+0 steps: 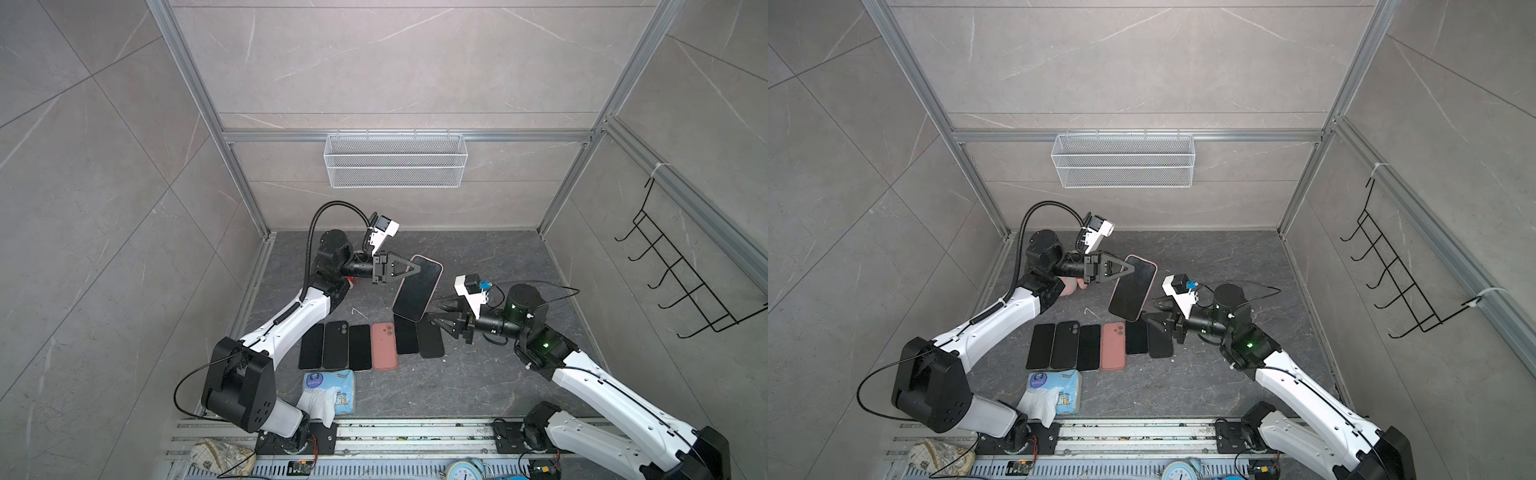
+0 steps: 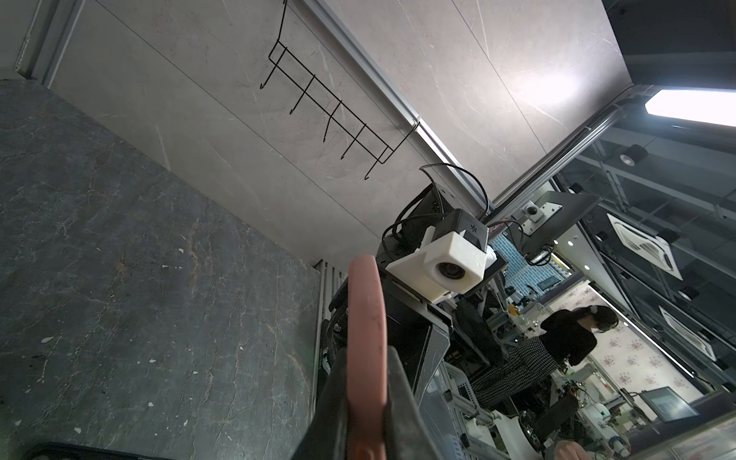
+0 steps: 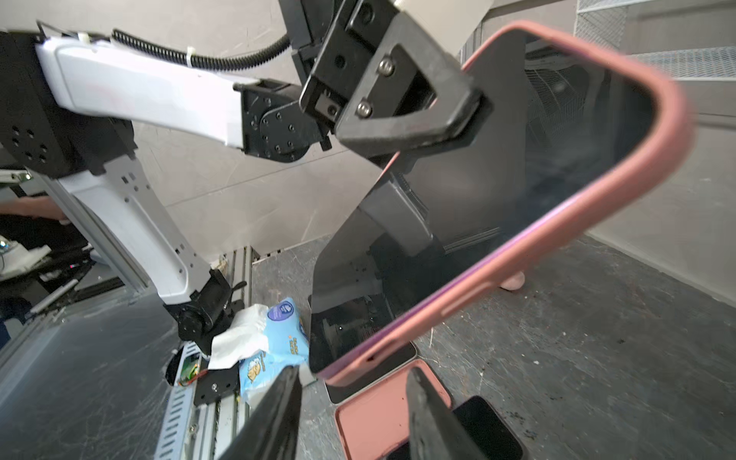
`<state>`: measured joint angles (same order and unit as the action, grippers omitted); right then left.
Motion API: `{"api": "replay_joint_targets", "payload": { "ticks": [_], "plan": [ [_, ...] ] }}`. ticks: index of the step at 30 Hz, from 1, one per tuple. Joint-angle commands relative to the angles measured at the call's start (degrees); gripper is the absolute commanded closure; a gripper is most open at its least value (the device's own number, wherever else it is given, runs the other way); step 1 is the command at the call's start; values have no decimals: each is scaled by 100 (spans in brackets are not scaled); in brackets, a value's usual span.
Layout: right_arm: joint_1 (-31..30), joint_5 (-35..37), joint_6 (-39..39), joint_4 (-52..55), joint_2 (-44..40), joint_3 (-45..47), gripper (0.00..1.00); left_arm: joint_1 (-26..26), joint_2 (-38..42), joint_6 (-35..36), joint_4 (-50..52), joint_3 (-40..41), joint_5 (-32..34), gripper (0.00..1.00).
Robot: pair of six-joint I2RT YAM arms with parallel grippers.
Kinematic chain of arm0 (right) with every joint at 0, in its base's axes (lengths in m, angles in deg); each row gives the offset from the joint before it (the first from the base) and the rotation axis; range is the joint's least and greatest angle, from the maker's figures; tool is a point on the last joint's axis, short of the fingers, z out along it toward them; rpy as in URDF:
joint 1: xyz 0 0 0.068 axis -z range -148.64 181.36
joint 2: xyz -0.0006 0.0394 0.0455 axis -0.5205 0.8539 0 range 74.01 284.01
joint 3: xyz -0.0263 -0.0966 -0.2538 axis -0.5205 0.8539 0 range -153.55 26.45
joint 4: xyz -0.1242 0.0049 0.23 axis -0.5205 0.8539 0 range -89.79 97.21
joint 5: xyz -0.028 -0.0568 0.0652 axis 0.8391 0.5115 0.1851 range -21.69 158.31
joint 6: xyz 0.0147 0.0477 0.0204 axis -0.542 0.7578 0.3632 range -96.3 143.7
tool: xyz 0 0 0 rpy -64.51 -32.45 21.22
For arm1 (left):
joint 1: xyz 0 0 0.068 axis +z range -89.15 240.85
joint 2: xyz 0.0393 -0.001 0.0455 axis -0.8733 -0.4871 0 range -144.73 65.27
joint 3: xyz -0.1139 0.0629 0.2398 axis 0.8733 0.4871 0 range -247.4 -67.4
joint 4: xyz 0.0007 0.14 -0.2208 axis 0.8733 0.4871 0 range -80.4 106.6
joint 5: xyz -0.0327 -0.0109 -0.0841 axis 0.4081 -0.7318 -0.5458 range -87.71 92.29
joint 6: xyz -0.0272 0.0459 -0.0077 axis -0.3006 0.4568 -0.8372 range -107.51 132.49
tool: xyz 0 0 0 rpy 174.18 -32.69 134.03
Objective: Take the phone out of the phone case
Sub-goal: Remove the phone case from the phone.
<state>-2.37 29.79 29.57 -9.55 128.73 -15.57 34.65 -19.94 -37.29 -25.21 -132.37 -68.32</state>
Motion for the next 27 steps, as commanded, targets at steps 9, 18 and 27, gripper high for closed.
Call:
{"api": "replay_joint_targets", "payload": {
  "ticks": [9,18,27],
  "plan": [
    [8,-18,890,-567,562,-146,55,36,251,-374,-875,12,-21,100],
    [95,-55,924,-665,461,104,56,42,191,-379,-878,-20,-26,100],
    [225,-145,1030,-824,446,280,56,36,137,-405,-919,-24,-6,100]
  ]
}}
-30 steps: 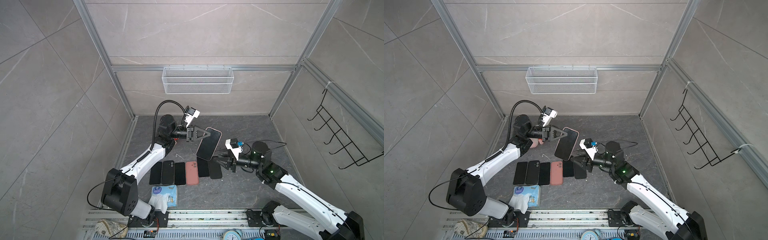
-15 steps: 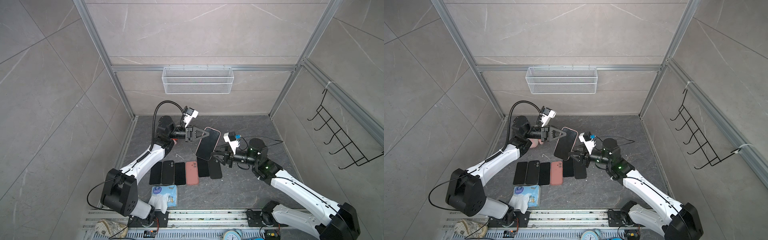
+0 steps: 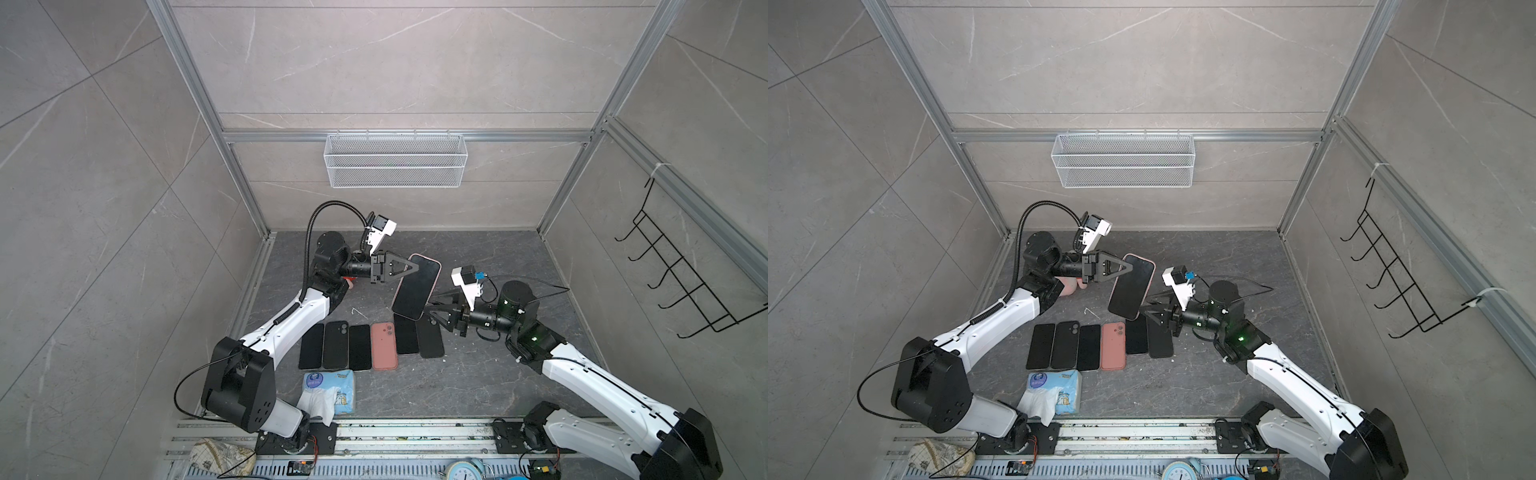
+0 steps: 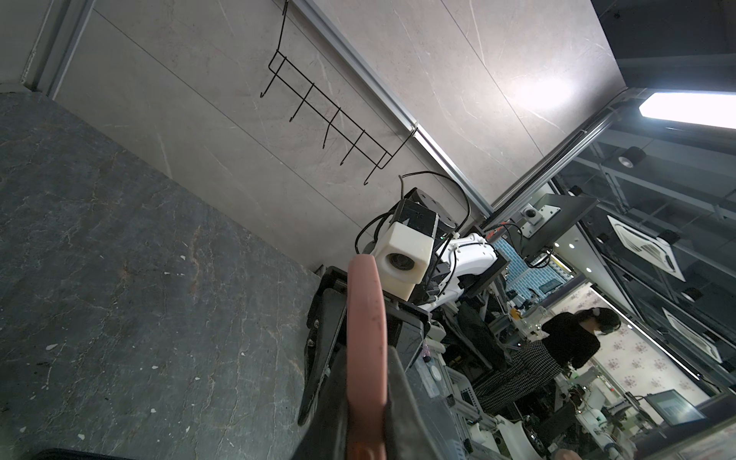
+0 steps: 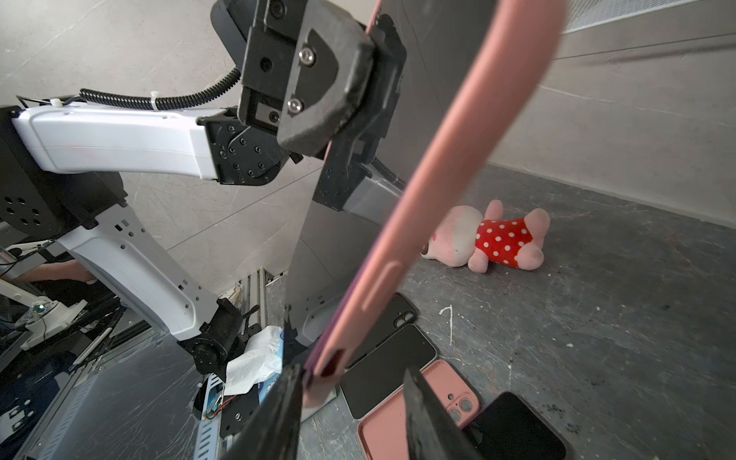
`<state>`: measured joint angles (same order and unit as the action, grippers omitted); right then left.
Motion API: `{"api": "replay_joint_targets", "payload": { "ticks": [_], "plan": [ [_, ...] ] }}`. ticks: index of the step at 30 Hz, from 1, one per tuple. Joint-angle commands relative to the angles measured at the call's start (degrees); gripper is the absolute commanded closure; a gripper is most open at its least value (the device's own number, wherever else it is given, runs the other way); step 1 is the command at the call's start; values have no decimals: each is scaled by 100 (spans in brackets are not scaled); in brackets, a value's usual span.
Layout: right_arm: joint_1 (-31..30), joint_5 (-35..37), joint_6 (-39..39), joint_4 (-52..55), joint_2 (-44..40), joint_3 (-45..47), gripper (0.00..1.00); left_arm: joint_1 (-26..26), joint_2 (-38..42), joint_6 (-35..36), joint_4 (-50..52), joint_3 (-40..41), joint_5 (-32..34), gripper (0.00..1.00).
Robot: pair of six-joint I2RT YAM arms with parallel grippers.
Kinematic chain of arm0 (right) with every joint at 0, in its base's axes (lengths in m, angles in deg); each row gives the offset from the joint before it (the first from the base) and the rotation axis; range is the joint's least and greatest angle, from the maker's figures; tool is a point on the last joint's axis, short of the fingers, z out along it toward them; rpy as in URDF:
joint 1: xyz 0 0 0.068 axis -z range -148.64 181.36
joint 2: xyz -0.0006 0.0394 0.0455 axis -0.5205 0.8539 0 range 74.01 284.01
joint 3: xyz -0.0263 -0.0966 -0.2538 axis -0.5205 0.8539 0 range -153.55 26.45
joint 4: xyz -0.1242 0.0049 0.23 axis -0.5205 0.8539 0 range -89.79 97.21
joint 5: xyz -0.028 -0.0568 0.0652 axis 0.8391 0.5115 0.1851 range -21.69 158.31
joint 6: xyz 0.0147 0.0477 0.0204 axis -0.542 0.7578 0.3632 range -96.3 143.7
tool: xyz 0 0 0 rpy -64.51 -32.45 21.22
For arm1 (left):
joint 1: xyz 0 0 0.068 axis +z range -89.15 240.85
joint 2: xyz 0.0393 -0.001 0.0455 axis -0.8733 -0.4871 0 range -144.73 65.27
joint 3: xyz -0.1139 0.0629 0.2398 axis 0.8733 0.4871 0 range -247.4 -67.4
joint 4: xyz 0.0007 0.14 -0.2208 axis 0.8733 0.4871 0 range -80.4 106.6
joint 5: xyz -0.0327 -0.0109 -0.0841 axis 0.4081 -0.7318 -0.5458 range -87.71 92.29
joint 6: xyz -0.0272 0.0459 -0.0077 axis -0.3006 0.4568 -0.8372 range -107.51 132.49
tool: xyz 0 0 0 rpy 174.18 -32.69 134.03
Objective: Take the phone out of the phone case
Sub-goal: Remove the phone case from the phone.
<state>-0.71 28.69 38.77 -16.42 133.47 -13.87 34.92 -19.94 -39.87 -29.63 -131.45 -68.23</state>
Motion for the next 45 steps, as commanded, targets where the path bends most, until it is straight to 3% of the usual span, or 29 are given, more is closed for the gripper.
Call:
{"api": "replay_joint_targets", "payload": {
  "ticks": [1,45],
  "plan": [
    [64,-46,130,-171,-12,124,56,12,127,-158,-495,-108,-15,100],
    [92,-371,747,-1109,465,204,52,-43,-4,-284,-784,24,145,100]
  ]
}}
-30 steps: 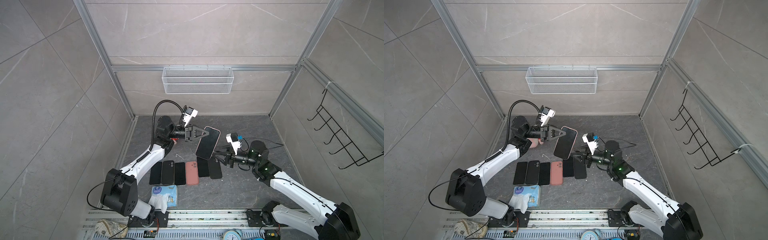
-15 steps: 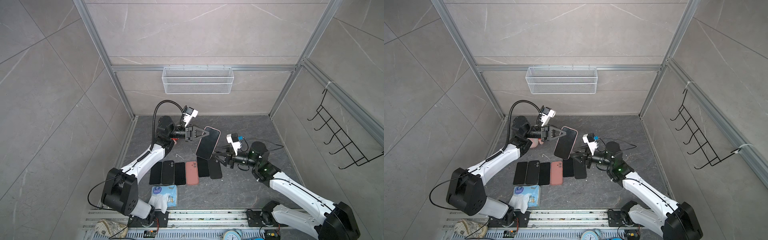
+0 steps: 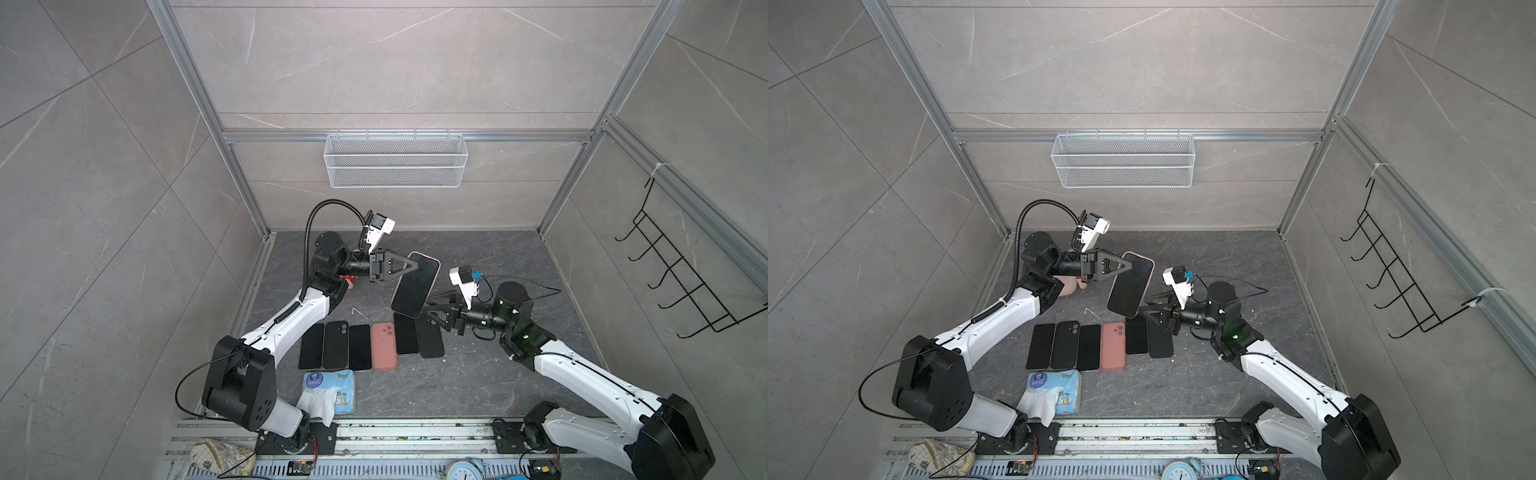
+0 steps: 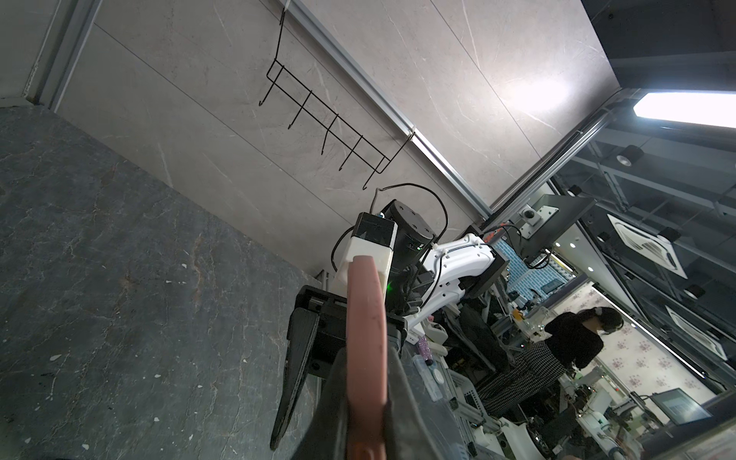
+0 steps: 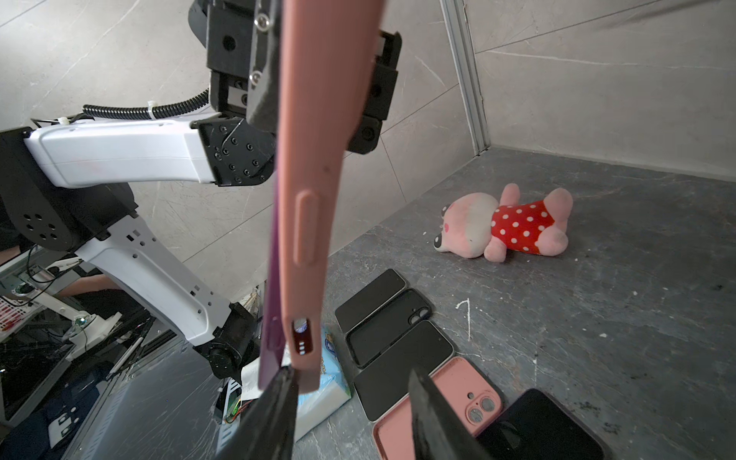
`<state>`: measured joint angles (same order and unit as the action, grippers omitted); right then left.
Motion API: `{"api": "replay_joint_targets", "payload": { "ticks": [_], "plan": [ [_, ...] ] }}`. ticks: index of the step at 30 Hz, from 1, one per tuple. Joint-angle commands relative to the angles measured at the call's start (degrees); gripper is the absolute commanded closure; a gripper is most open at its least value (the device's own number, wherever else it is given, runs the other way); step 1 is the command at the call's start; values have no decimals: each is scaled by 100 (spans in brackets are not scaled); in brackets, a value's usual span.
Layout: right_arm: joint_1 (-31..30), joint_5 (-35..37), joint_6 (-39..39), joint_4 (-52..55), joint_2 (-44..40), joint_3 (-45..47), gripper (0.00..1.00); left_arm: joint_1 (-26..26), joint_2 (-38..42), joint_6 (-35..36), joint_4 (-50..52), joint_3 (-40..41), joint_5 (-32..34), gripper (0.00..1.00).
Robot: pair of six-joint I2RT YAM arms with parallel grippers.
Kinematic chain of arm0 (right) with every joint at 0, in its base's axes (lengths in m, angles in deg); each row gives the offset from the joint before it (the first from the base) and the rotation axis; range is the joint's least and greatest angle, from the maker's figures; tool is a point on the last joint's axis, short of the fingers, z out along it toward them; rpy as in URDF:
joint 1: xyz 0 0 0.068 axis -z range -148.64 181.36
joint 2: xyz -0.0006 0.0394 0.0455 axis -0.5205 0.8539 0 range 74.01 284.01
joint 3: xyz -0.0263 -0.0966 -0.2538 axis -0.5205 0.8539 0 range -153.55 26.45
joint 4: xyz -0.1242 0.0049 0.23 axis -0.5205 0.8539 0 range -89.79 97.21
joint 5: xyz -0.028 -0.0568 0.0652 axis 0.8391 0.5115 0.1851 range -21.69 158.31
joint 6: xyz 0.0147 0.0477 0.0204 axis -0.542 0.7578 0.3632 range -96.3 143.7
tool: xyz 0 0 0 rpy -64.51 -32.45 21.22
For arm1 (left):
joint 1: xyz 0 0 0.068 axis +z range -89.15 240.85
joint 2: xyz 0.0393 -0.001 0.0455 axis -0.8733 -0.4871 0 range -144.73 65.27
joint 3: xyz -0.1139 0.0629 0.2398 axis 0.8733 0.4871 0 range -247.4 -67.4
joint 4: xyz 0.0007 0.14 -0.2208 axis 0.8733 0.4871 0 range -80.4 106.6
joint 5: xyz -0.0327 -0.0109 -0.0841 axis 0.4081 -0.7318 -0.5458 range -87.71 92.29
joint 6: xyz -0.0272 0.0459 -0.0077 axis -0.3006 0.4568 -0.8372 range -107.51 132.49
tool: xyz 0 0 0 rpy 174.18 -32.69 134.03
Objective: Take the phone out of the phone case
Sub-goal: Remove the phone case from the phone.
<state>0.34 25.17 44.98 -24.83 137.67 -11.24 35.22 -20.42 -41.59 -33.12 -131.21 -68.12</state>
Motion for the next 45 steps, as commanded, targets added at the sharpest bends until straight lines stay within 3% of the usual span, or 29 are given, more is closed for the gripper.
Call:
{"api": "replay_joint_targets", "payload": {
  "ticks": [1,10,17,29,37,39,41,43,45],
  "plan": [
    [3,-20,152,-293,45,-49,52,-74,44,-98,-430,22,157,100],
    [1,55,552,-606,207,-5,53,-140,79,129,20,252,836,100],
    [-11,101,946,-826,271,140,55,-203,81,-84,-264,576,1302,100],
    [-4,-107,1994,-1401,79,543,75,-268,-498,-873,-1631,1383,2302,100],
    [0,-206,2364,-1448,43,664,100,-304,-1133,-1467,-2627,1708,2618,100],
    [7,-179,2406,-1425,8,665,100,-304,-1182,-1448,-2638,1783,2662,100],
    [9,-157,2455,-1381,-28,662,100,-304,-1188,-1399,-2494,1796,2673,83],
    [9,-110,2458,-1135,-62,608,100,-306,-1140,-1287,-2189,1802,2711,58],
    [22,-58,2469,-831,-70,529,100,-307,-992,-1064,-1733,1818,2812,47]
  ]
}}
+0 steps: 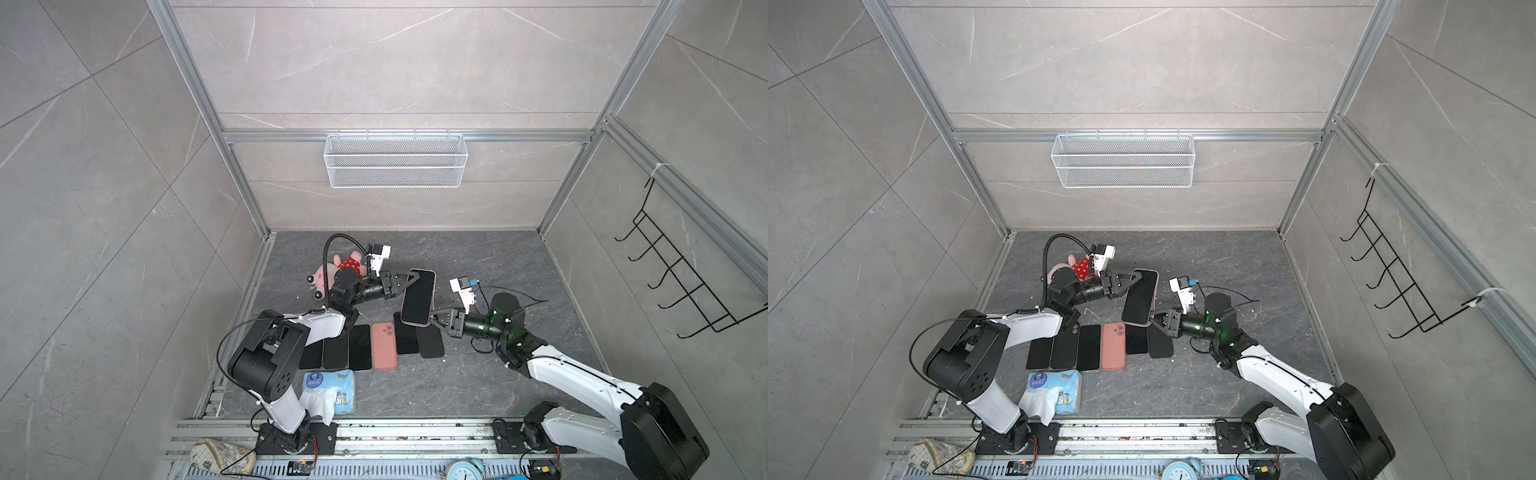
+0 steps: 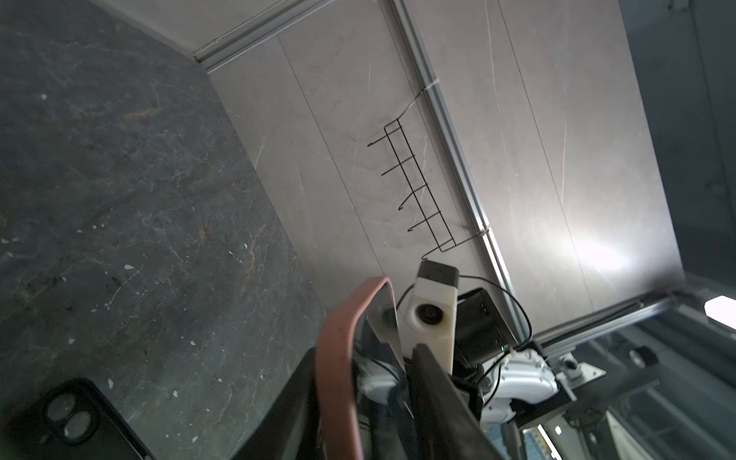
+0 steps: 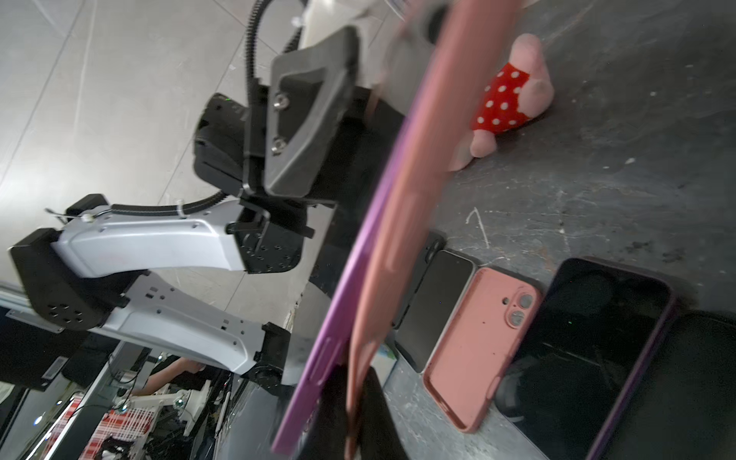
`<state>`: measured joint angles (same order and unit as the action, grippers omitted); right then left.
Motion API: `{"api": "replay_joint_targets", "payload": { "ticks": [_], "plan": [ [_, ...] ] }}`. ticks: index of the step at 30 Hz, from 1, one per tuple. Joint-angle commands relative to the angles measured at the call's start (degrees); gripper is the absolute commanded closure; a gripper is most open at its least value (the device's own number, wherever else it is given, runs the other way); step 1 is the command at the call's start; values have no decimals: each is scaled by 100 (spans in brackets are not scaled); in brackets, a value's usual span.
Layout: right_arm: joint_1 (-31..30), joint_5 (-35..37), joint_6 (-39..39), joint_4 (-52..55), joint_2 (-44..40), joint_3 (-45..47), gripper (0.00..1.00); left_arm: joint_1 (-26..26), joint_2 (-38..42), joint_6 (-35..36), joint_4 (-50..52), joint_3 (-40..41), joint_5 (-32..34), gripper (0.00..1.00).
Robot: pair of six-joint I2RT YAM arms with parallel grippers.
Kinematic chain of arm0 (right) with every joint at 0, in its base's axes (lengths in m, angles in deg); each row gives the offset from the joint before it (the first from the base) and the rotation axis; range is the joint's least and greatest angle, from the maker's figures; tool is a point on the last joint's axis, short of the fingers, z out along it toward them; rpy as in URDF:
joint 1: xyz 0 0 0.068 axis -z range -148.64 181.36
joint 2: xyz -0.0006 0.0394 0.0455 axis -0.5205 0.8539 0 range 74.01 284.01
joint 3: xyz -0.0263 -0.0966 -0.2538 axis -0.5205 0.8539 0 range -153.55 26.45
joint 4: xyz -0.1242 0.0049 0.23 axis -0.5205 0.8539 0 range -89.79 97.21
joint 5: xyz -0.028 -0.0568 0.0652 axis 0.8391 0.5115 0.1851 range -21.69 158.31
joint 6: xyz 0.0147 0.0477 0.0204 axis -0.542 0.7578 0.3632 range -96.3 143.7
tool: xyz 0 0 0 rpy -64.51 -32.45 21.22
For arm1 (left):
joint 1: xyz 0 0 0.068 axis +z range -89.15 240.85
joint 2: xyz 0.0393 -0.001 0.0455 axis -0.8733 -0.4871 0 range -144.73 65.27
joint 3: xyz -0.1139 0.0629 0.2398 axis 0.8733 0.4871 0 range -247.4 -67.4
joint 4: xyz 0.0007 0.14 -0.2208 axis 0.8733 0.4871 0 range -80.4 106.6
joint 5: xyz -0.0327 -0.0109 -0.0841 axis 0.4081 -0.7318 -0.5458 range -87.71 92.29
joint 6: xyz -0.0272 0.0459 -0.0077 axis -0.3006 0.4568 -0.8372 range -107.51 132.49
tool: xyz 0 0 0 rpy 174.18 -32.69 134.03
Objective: Take the phone out of the phone case
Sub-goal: Remove the phone case from the phone.
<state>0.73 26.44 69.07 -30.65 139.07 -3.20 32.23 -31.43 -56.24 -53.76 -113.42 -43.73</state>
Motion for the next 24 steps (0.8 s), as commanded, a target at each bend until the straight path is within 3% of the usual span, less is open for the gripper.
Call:
{"api": "replay_joint_targets", "payload": {
  "ticks": [1,4,10,14,17,21,24],
  "plan": [
    [1,-166,83,-86,-213,-311,100,-8,224,574,669,53,437,43],
    [40,-85,104,558,-259,-432,100,-8,730,1375,2132,10,745,39],
    [105,134,-209,1996,-382,-751,100,-11,1756,2725,4055,-97,1539,35],
    [119,139,-232,2395,-407,-901,100,-58,2378,3483,4774,-141,1782,35],
    [128,159,-265,2574,-383,-970,100,-388,2733,4468,5425,-272,1803,34],
    [128,100,-265,2626,-311,-1008,100,-1243,3051,6161,6574,-577,2306,34],
    [128,102,-265,2654,-272,-1030,100,-1681,3137,6840,7073,-702,2533,34]
  ]
}}
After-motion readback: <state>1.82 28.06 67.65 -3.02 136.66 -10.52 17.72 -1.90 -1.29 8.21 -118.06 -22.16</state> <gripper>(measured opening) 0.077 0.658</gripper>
